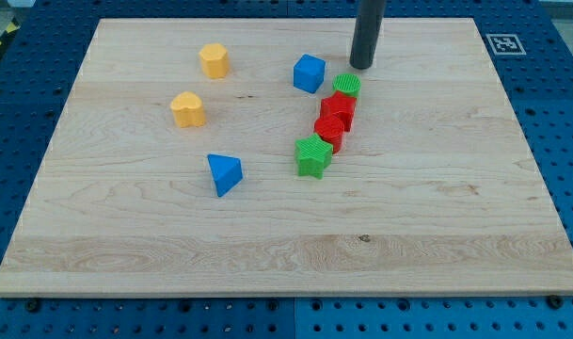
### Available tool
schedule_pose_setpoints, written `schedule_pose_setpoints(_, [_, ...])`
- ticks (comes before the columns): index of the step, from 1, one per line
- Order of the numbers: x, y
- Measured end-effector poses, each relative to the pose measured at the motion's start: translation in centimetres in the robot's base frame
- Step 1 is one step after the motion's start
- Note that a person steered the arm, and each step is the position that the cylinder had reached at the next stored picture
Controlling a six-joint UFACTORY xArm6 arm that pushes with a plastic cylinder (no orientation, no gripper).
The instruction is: Drag the blue cube horizontal left to the red star
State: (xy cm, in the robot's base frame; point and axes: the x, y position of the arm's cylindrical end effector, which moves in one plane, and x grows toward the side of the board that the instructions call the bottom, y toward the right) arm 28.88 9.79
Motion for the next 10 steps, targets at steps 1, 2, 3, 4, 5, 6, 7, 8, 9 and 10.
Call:
schedule_pose_setpoints(1, [0.9, -2.5])
schedule_pose_setpoints(2, [1.9, -3.5])
schedule_pose_setpoints(3, [2.0, -4.0])
schedule_pose_setpoints(4, [3.9, -5.9])
schedule_pose_setpoints(5, [4.1, -6.6])
schedule_pose_setpoints(6, [4.0, -7.9])
schedule_pose_setpoints(7, [3.6, -8.0])
schedule_pose_setpoints(8, [3.6, -10.4])
schedule_pose_setpoints(9, [3.6, -12.2])
schedule_pose_setpoints(10, [3.0, -15.0])
